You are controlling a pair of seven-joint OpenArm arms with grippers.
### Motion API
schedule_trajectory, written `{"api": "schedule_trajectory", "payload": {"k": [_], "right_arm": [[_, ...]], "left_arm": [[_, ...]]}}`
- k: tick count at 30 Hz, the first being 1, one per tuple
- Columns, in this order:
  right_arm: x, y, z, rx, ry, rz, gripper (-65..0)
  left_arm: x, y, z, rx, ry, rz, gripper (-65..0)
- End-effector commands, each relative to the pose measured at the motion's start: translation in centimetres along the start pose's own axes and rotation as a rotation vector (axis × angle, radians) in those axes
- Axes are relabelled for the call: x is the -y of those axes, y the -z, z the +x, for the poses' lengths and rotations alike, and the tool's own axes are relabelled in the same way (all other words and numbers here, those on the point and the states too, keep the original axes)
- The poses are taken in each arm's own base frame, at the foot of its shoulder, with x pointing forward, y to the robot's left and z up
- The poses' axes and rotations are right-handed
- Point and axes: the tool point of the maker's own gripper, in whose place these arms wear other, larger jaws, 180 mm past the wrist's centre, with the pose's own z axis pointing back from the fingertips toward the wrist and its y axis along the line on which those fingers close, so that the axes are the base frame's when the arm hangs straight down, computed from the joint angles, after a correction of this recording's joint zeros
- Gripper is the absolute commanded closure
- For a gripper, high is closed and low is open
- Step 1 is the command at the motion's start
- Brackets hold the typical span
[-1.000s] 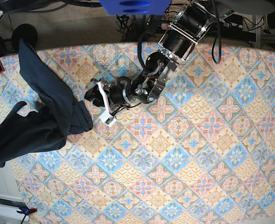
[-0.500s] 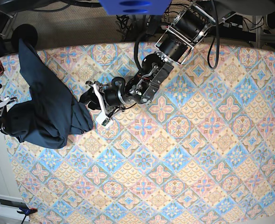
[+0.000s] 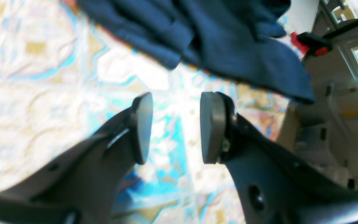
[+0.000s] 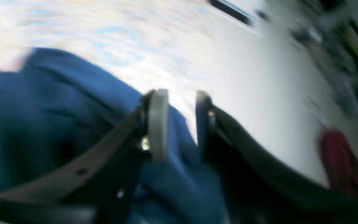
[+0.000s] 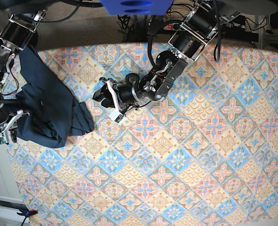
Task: Layout the t-shirt on the table in an organized manner, then fold the t-shirt properly
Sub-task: 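Grasp the shirt with both grippers and lift it toward the table center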
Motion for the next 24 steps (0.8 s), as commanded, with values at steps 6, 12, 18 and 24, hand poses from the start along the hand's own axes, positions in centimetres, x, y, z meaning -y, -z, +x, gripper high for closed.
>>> {"api": "schedule_trajectory", "payload": {"k": [6, 12, 18, 24], "right_arm": [[-5.4, -2.3, -0.5, -0.009, -0.147, 0.130, -17.7], [-11.7, -0.9, -3.9, -0.091, -0.128, 0.311, -17.7], [-13.5, 0.1, -9.2, -0.200, 0.028, 0.371, -17.7], [-14.5, 0.3, -12.9, -0.269, 0.092, 0.396, -17.7]], "left_arm": [[-0.3, -1.3, 2.3, 0.057, 0.052, -0.002, -24.5], [-0.3, -1.5, 2.6, 0.066, 0.056, -0.001, -24.5], [-1.7, -2.7, 2.3, 0.056, 0.078, 0.028, -24.5], [-2.5, -3.2, 2.0, 0.045, 0.081, 0.046, -24.5]]}}
